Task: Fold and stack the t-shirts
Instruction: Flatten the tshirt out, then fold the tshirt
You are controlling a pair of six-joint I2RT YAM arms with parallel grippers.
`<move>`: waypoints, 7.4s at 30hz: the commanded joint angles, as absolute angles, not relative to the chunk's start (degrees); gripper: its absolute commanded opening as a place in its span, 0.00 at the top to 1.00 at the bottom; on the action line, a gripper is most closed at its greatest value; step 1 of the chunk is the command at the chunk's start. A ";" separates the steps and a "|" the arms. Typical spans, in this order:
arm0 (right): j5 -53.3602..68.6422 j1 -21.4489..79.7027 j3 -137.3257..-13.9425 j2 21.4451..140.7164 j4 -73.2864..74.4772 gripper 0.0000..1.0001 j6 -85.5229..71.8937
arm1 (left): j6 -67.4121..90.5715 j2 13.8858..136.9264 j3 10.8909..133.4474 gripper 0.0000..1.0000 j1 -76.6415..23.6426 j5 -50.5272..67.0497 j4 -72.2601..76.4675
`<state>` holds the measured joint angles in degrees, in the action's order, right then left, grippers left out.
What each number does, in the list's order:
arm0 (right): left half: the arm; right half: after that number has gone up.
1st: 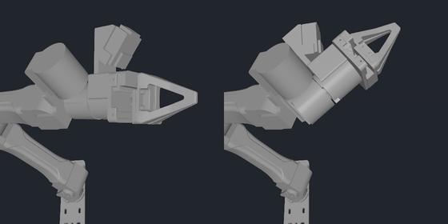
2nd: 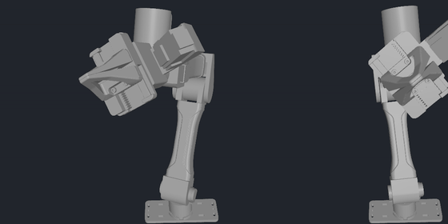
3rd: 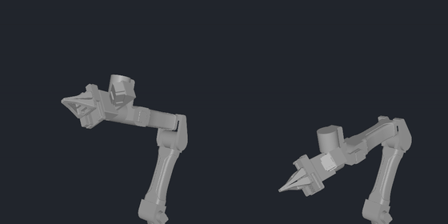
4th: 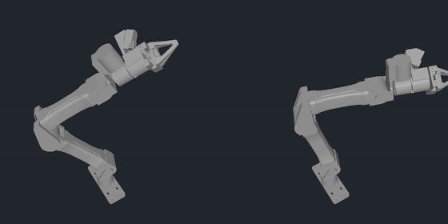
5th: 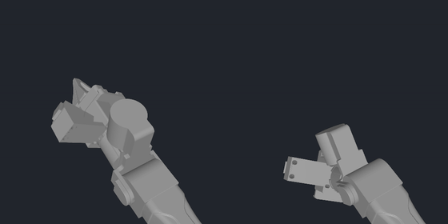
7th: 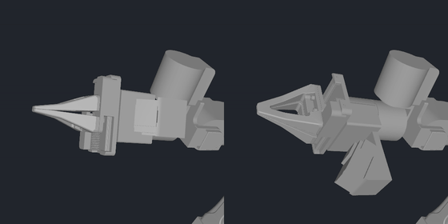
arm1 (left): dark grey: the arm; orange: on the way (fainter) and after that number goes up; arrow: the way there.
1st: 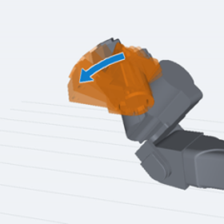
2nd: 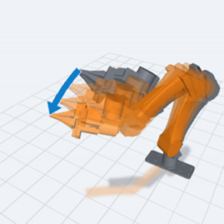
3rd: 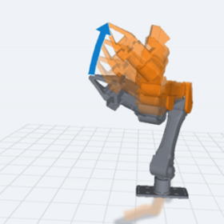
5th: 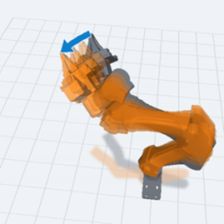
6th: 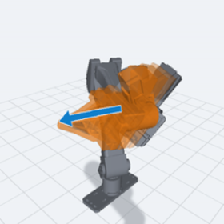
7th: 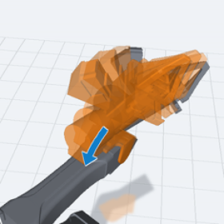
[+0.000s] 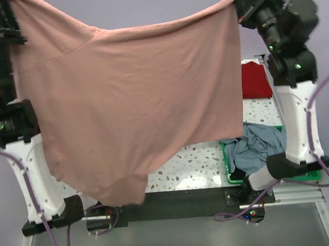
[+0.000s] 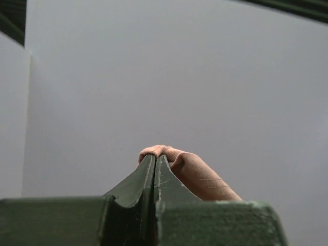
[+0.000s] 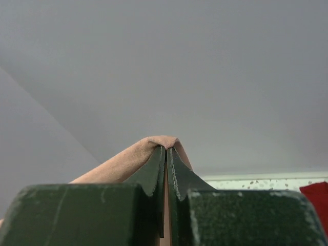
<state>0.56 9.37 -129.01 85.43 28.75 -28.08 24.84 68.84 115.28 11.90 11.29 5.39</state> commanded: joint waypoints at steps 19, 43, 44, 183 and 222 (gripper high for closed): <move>-0.09 9.49 -118.49 124.11 25.14 0.01 -21.80 | 22.76 110.40 95.48 0.00 9.15 16.97 -11.07; 8.44 18.46 -84.82 110.65 28.21 0.01 -23.64 | 37.88 99.22 57.66 0.00 3.86 14.32 -13.71; 8.44 18.46 -84.47 110.92 28.21 0.01 -23.47 | 37.62 99.92 57.66 0.00 4.30 14.15 -13.71; 8.00 15.38 -65.92 105.38 33.92 1.00 -24.79 | 37.79 72.42 35.07 0.63 18.46 -7.73 -31.29; 10.19 15.29 -71.36 98.53 49.82 1.00 -22.41 | 28.12 68.39 45.87 1.00 19.42 5.01 -37.96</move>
